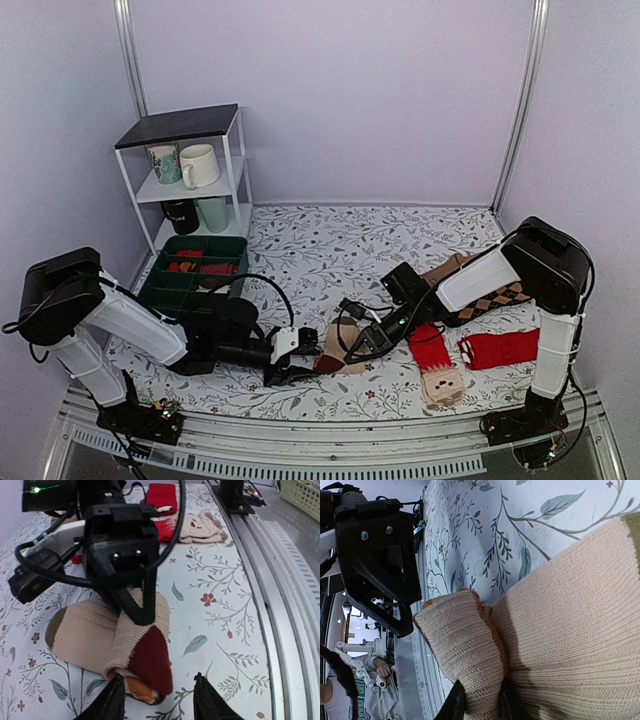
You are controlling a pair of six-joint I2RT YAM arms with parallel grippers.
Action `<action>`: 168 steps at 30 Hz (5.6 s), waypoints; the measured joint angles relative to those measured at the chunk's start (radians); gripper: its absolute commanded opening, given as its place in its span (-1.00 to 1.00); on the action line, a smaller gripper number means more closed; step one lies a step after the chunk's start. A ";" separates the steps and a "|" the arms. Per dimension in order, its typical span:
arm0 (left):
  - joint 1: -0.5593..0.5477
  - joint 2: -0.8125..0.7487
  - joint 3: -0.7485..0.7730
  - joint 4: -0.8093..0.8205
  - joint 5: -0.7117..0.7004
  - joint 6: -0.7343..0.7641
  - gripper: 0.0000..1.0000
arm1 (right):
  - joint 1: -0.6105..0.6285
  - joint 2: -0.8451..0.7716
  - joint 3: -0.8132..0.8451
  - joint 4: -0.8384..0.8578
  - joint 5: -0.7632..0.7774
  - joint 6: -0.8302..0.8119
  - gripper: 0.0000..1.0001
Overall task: Roll the socks
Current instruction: Roll a pair of socks at the center of the board.
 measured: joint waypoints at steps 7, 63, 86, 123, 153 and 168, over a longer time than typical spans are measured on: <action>-0.003 0.024 0.011 0.076 -0.070 0.015 0.10 | 0.000 0.000 0.000 -0.007 -0.002 0.000 -0.68; 0.071 0.222 0.367 -0.425 0.145 -0.166 -1.00 | 0.208 -0.593 -0.402 0.320 0.536 -0.211 0.43; 0.090 0.267 0.428 -0.476 0.223 -0.184 -1.00 | 0.325 -0.372 -0.330 0.328 0.825 -0.378 0.29; 0.089 -0.047 0.034 -0.097 0.090 -0.069 0.12 | 0.204 -0.189 -0.221 0.351 0.491 -0.074 -0.75; 0.042 0.139 0.126 -0.078 -0.037 -0.021 -0.82 | 0.114 -0.054 -0.036 0.132 0.200 0.007 -0.73; 0.034 0.170 0.236 -0.217 0.003 -0.061 -1.00 | 0.130 -0.210 -0.068 0.019 0.410 -0.009 0.07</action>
